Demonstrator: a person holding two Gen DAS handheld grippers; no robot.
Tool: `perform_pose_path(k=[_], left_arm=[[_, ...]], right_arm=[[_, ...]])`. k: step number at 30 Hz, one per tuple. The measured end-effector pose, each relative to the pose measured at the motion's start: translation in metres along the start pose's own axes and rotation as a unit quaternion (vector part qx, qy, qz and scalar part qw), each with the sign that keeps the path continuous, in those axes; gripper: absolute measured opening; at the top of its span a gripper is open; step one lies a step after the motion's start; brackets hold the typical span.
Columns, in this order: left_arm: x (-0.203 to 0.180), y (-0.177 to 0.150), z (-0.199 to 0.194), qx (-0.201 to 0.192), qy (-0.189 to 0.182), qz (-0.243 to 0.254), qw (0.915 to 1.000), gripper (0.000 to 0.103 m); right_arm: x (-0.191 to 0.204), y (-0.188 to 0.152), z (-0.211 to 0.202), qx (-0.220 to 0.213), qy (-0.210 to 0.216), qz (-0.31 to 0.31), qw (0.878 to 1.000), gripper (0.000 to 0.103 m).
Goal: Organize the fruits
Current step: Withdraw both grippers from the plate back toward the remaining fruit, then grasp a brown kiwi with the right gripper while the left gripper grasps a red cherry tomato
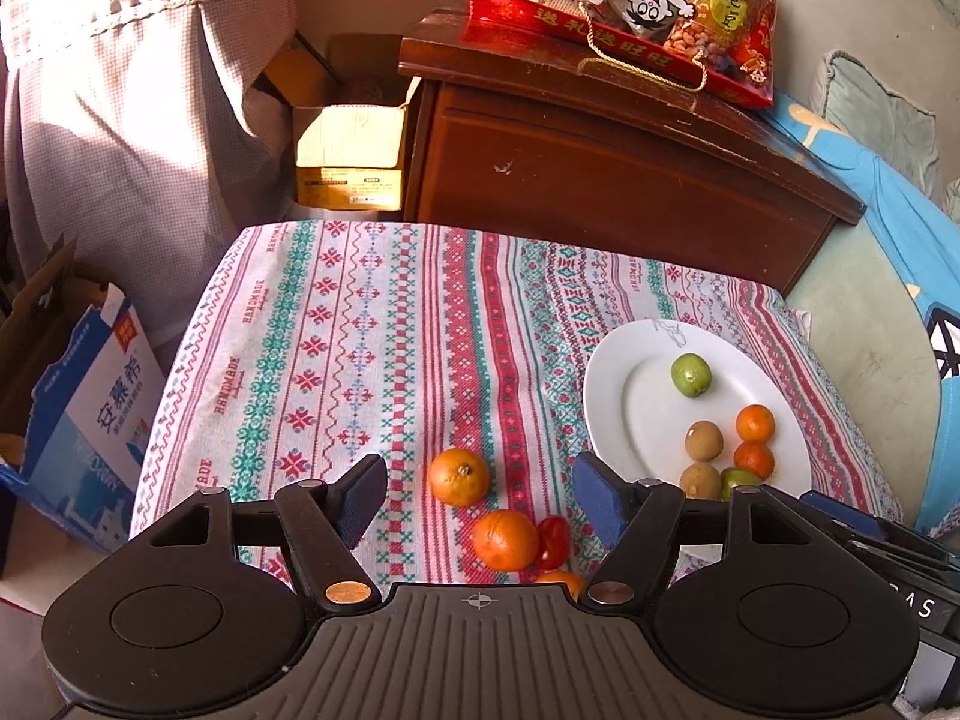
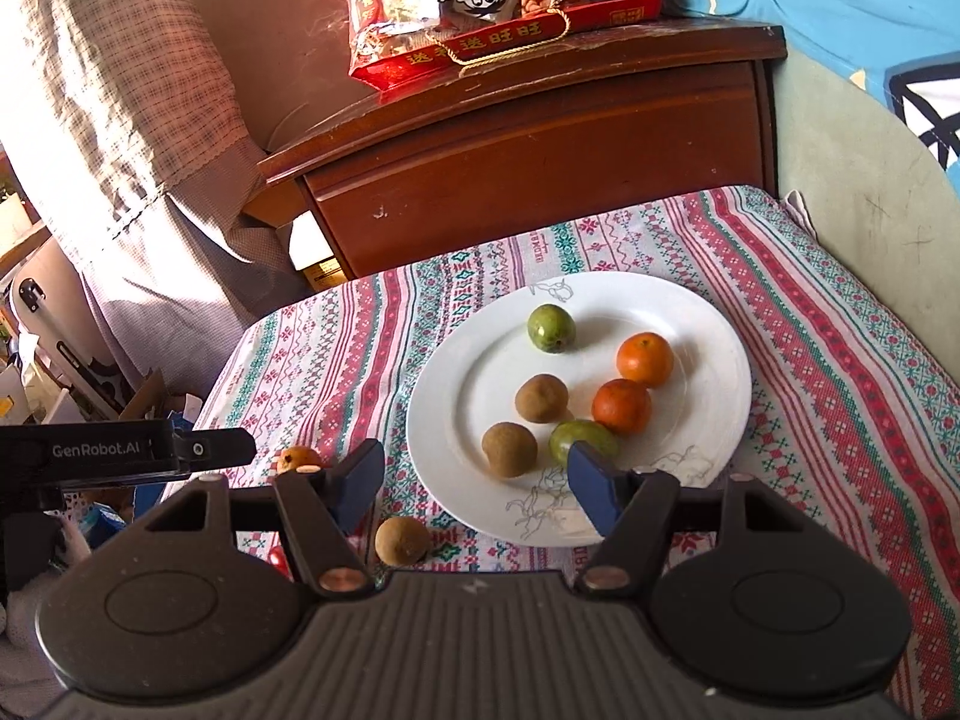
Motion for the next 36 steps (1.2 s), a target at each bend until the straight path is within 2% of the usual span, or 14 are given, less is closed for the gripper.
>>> perform_pose_path(k=[6,14,24,34,36], left_arm=[[0.013,-0.021,-0.002,0.024,0.01,0.01,0.9996,0.069],[0.015,-0.044,-0.005,0.038,-0.005,0.043,0.9983,0.068],[0.007,-0.058,0.002,0.039,-0.022,0.078,0.9959,0.064],[0.0,-0.062,0.015,0.025,-0.025,0.097,0.9946,0.046],[-0.002,-0.063,0.016,0.021,-0.028,0.102,0.9942,0.044]], right_arm=[[0.01,-0.018,-0.001,0.014,0.006,-0.005,1.0,0.067],[0.014,-0.032,0.012,0.036,0.021,-0.008,0.999,0.046],[0.021,-0.038,0.029,0.044,0.04,-0.014,0.998,0.037],[0.021,-0.043,0.043,0.053,0.045,-0.007,0.998,0.028],[0.023,-0.044,0.043,0.053,0.047,-0.011,0.997,0.027]])
Point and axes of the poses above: each gripper's, at about its wrist camera, not at the fingertips, and z roughly the way its jaws point, x to its left, y to its top, the point moved 2 cm from there along z, roughly the way its jaws point, and after that the axes turned 7 degrees about -x, right-handed, at the moved point
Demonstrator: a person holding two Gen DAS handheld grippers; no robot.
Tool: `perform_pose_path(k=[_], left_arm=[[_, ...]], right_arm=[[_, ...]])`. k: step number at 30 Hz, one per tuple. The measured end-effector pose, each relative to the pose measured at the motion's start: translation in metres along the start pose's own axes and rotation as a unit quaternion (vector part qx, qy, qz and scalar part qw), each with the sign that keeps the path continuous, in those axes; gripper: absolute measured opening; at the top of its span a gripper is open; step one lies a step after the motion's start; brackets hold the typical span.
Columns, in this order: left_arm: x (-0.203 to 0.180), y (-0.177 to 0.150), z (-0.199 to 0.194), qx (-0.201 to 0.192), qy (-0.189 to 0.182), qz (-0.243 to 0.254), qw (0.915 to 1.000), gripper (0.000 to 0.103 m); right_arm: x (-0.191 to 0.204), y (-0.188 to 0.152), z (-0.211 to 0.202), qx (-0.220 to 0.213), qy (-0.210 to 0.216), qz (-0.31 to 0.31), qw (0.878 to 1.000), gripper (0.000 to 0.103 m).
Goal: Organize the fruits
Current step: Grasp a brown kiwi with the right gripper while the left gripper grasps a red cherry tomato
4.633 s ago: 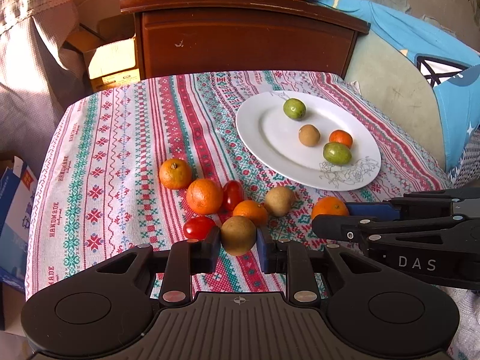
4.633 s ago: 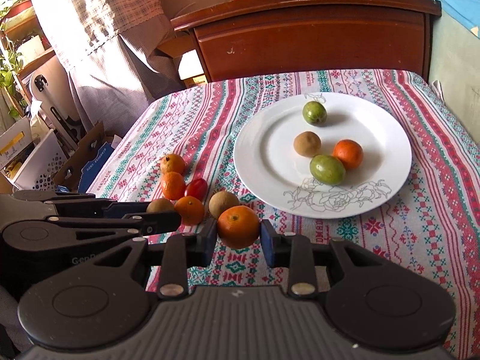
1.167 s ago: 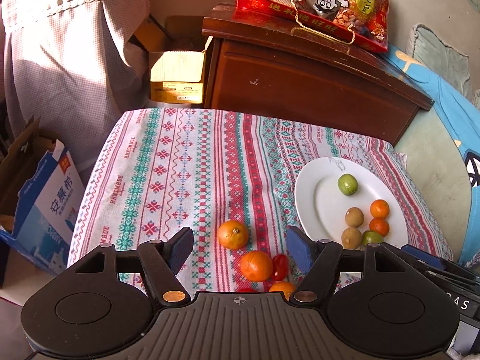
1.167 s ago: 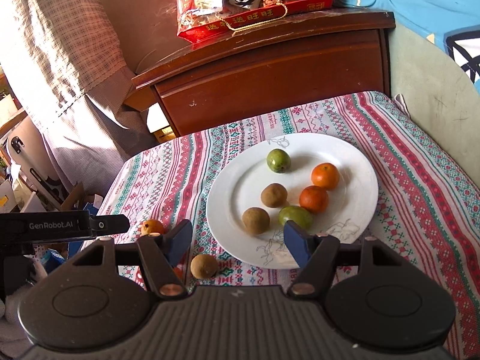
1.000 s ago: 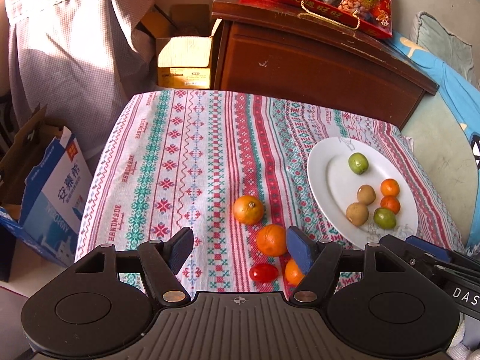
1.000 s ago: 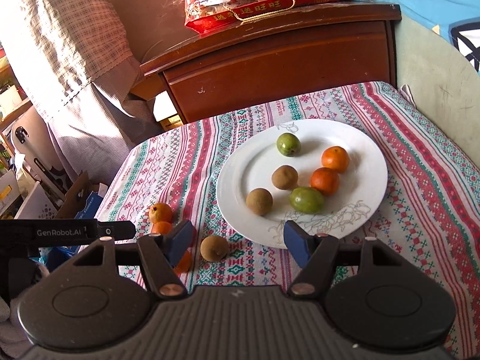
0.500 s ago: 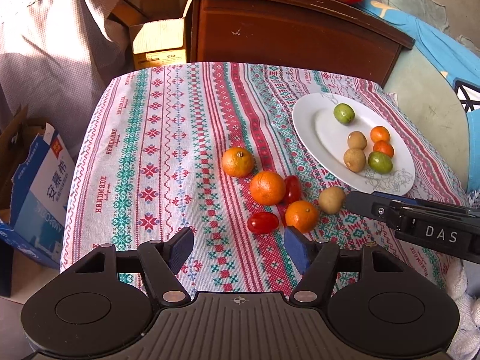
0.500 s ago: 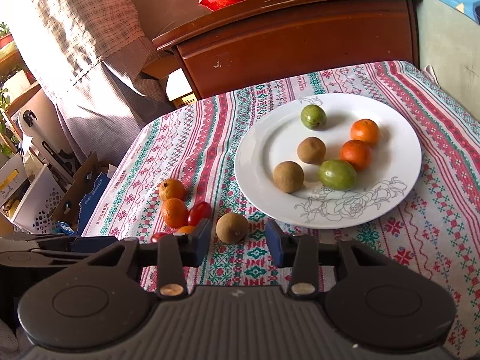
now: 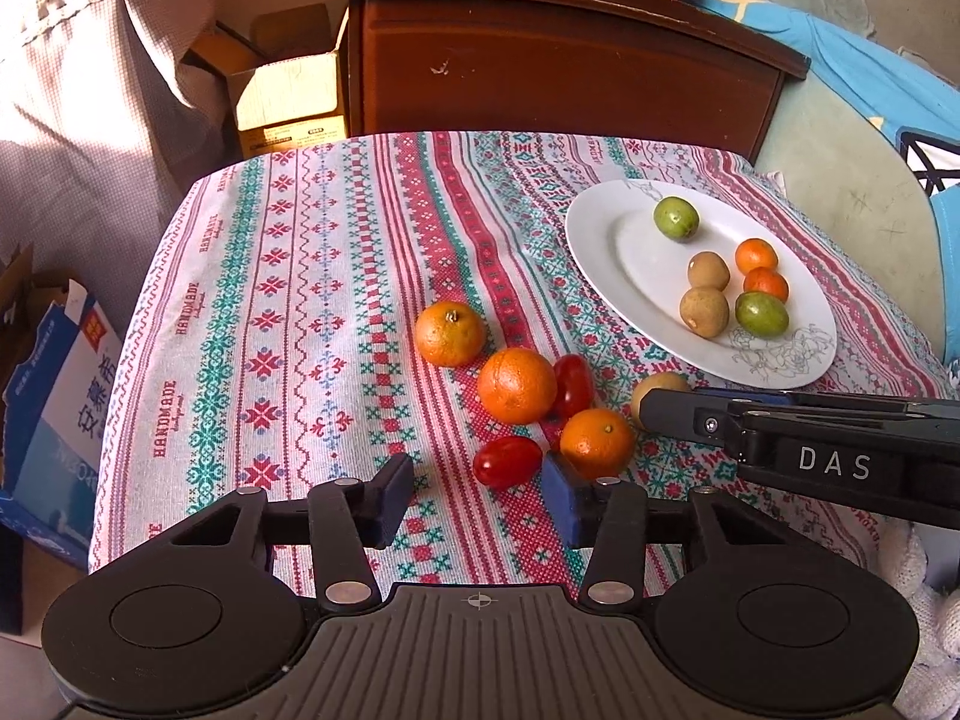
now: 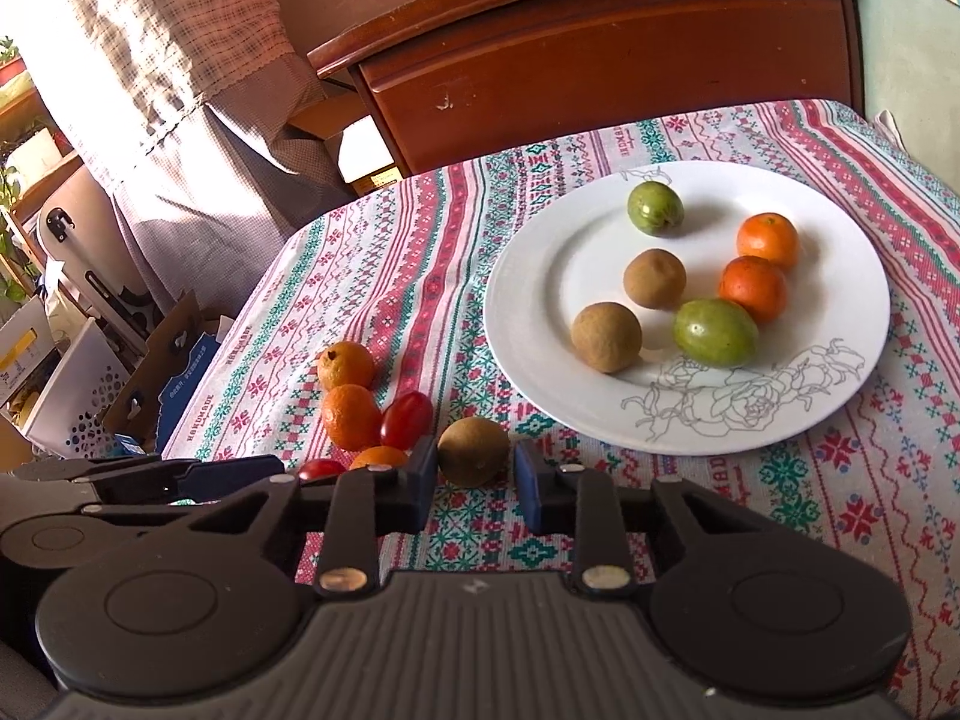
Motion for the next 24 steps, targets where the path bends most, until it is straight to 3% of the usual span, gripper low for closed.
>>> perform_pose_path(k=[8,11,14,24], left_arm=[[-0.009,-0.001,0.002,-0.012,-0.006,0.022,0.9997,0.037],[-0.012,-0.003,0.002,-0.016,-0.005,0.029,0.9994,0.034],[-0.014,-0.005,0.002,-0.019,-0.008,0.036,0.9991,0.025],[-0.013,-0.005,0.001,-0.021,-0.009,0.025,0.9994,0.022]], right_arm=[[-0.002,0.0,-0.001,-0.001,0.0,-0.001,1.0,0.025],[-0.002,0.0,0.0,-0.001,0.0,0.002,1.0,0.03],[-0.001,0.0,0.0,-0.001,0.002,0.002,1.0,0.03],[0.0,0.001,0.001,0.004,0.006,0.001,1.0,0.024]])
Point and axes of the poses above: each gripper's, at about its wrist camera, not at the fingertips, and z roughly the way its jaws point, x to its left, y to its top, the point moved 2 cm from there along z, roughly the way its jaws point, and after that the axes turned 7 degrees about -x, right-handed, at the moved point
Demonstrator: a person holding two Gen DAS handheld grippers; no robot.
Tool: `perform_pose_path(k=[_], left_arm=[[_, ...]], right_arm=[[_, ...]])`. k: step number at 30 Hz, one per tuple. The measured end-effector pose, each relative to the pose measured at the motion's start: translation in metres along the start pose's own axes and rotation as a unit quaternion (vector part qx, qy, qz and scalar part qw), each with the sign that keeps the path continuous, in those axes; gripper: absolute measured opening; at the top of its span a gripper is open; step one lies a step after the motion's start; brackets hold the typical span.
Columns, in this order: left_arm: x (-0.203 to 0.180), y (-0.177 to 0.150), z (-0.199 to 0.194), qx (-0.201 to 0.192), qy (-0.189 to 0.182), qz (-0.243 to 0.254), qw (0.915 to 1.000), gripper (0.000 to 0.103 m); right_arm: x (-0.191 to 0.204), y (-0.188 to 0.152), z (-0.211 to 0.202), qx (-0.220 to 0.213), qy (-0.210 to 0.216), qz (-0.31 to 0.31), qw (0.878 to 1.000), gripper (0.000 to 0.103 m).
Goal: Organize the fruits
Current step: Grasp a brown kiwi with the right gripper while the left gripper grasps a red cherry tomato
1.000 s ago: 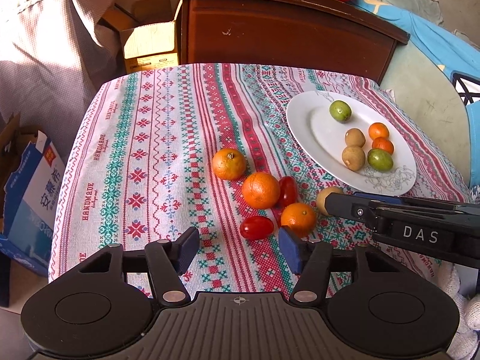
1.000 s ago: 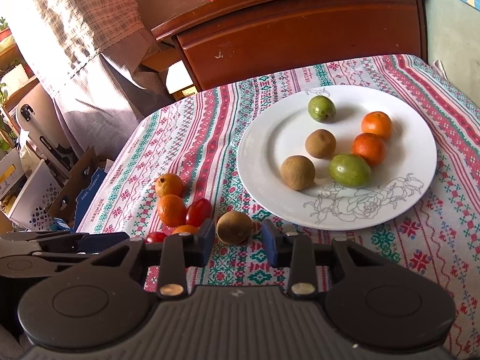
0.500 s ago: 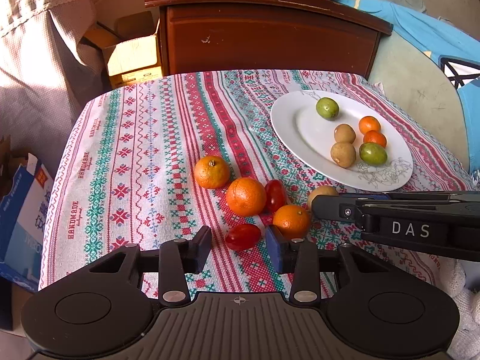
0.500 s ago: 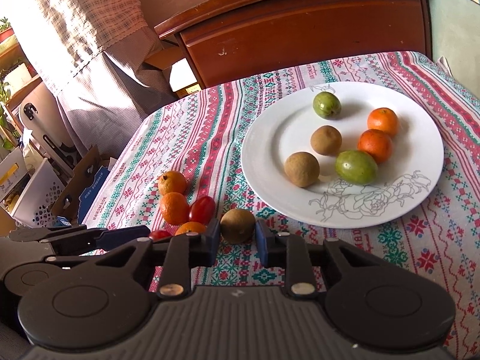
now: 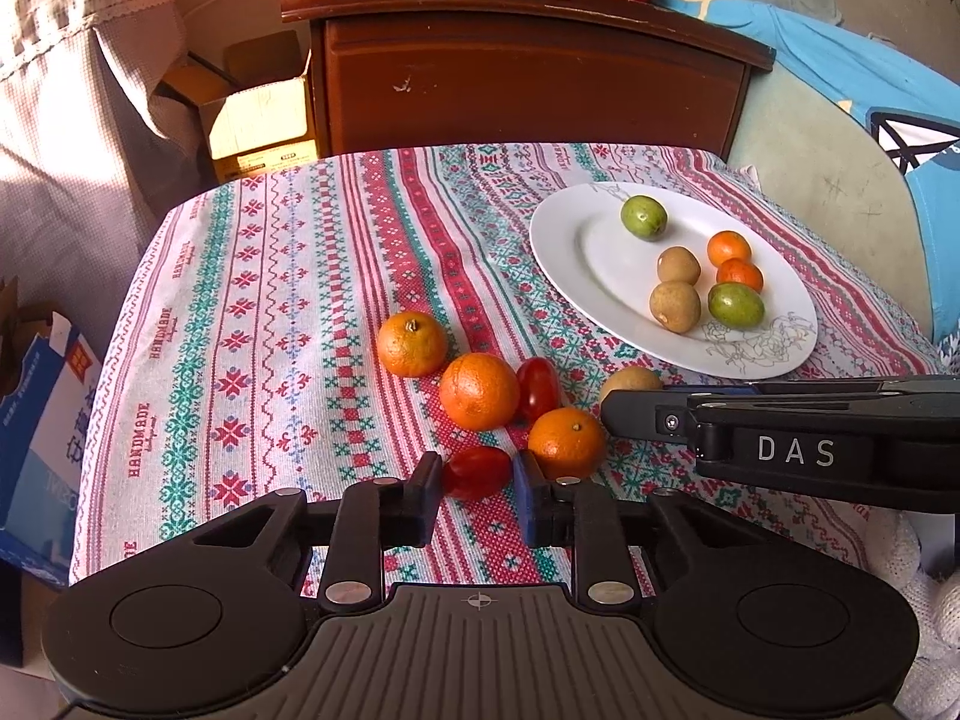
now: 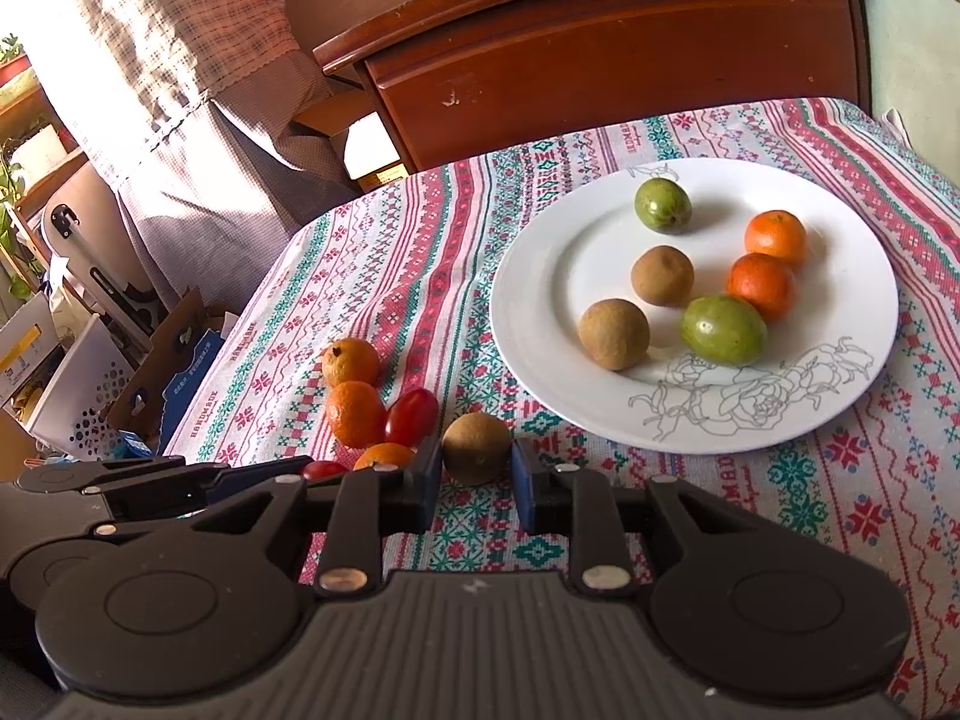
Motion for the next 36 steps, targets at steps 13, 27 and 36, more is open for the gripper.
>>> perform_pose_path(k=[13,27,36], left_arm=[[0.003,0.009,-0.009,-0.008,0.006,-0.022,0.9997,0.022],[0.002,0.032,-0.019,-0.032,0.014,-0.053,0.998,0.022],[-0.008,0.072,-0.019,-0.068,-0.002,-0.072,0.9951,0.022]], right_arm=[[0.002,0.004,-0.006,-0.01,0.0,0.0,1.0,0.024],[0.001,0.016,-0.017,-0.032,-0.001,0.003,0.999,0.024],[-0.015,0.062,-0.041,-0.094,-0.012,0.011,0.995,0.024]])
Point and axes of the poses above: each gripper's, at about its wrist camera, not at the fingertips, and z roughly the way its jaws point, x to its left, y to its top, the point moved 2 cm from there along z, roughly the way its jaws point, and after that the axes turned 7 degrees about -x, right-handed, at the moved point
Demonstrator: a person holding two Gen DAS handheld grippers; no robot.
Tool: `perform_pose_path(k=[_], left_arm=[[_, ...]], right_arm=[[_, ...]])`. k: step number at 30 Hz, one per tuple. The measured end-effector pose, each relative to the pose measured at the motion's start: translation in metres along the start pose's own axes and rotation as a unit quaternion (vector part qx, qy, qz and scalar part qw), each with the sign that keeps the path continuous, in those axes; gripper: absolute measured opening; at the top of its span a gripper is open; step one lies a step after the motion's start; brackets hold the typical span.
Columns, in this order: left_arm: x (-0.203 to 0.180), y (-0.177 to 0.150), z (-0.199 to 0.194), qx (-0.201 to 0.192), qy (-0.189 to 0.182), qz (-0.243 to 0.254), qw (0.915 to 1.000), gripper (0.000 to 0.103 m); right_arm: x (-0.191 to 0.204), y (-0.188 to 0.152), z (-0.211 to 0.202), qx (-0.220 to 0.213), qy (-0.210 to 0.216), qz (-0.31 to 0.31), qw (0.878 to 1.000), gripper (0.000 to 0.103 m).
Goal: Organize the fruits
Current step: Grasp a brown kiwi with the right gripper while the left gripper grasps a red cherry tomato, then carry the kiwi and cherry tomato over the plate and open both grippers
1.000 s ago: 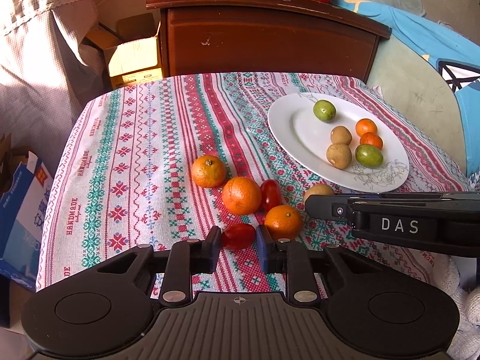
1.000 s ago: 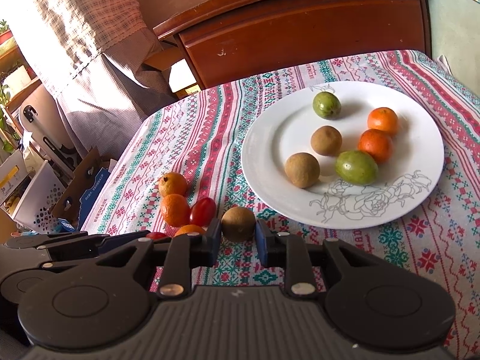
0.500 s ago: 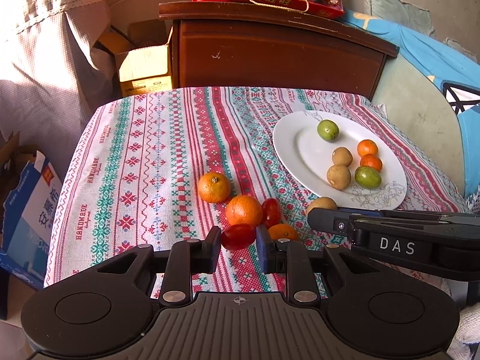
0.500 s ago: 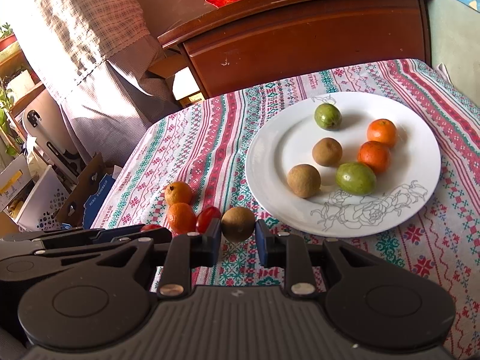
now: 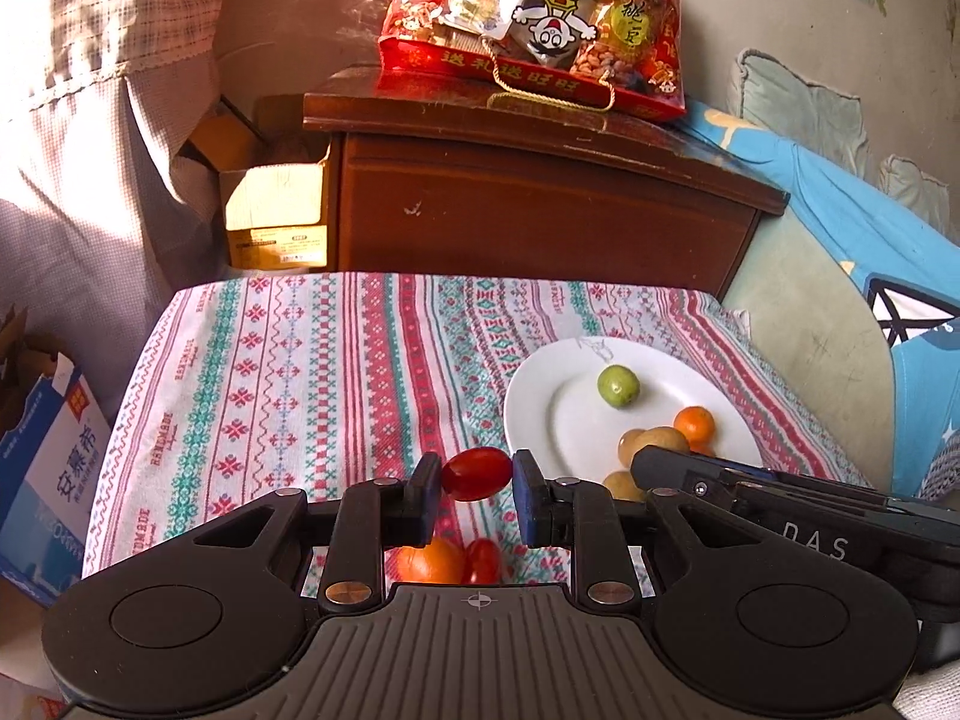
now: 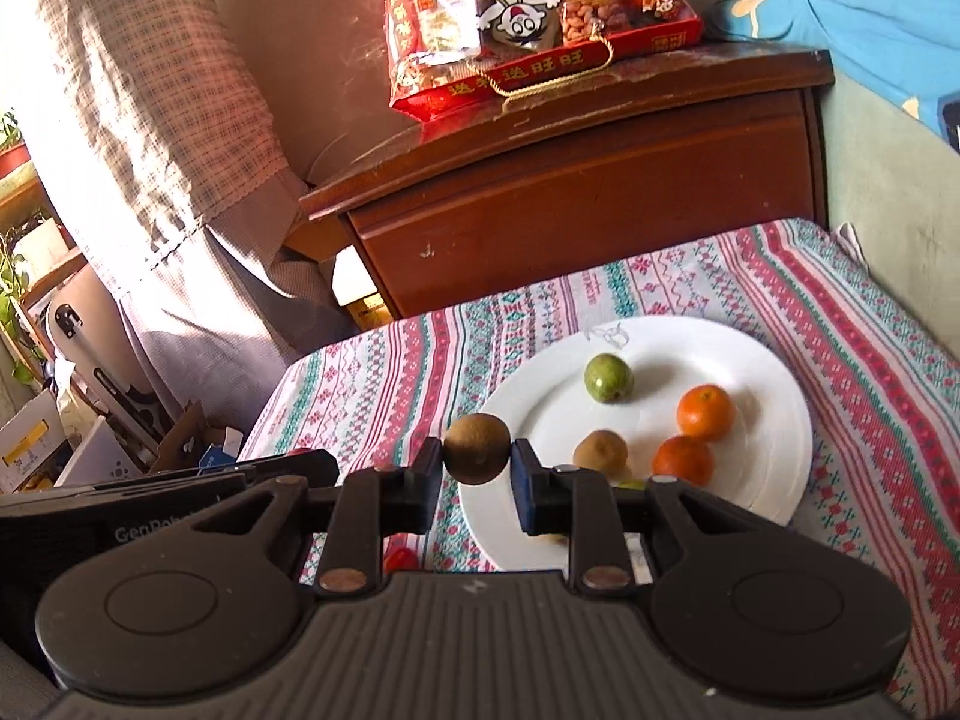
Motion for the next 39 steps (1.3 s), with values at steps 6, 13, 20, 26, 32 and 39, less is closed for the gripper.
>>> perform_pose_path(k=[6,13,20,26,32,39], left_arm=[[-0.017,0.024,0.007,-0.011,-0.024,-0.013,0.9996,0.022],[-0.032,0.037,0.029,-0.007,-0.036,0.008,0.9993,0.022],[-0.035,0.031,0.057,0.025,-0.041,0.016,0.9987,0.022],[-0.038,0.021,0.077,0.052,-0.041,0.018,0.9977,0.022],[-0.041,0.017,0.092,0.065,-0.034,0.02,0.9971,0.023],[-0.044,0.016,0.101,0.07,-0.033,0.019,0.9968,0.023]], right_arm=[[-0.022,0.026,-0.005,-0.026,-0.016,0.025,0.999,0.024],[-0.046,0.028,0.003,-0.02,-0.041,0.058,0.997,0.024],[-0.059,0.023,0.023,0.005,-0.051,0.069,0.996,0.024],[-0.066,0.02,0.036,0.02,-0.056,0.068,0.996,0.024],[-0.068,0.016,0.046,0.03,-0.062,0.059,0.996,0.025],[-0.072,0.015,0.05,0.032,-0.069,0.058,0.995,0.028]])
Point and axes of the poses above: each gripper's, at about its wrist camera, not at the fingertips, and z roughly the way its jaws point, x to its left, y to its top, the point moved 2 cm from there along z, roughly the way its jaws point, and after that the axes turned 7 degrees about -x, right-handed, at the moved point
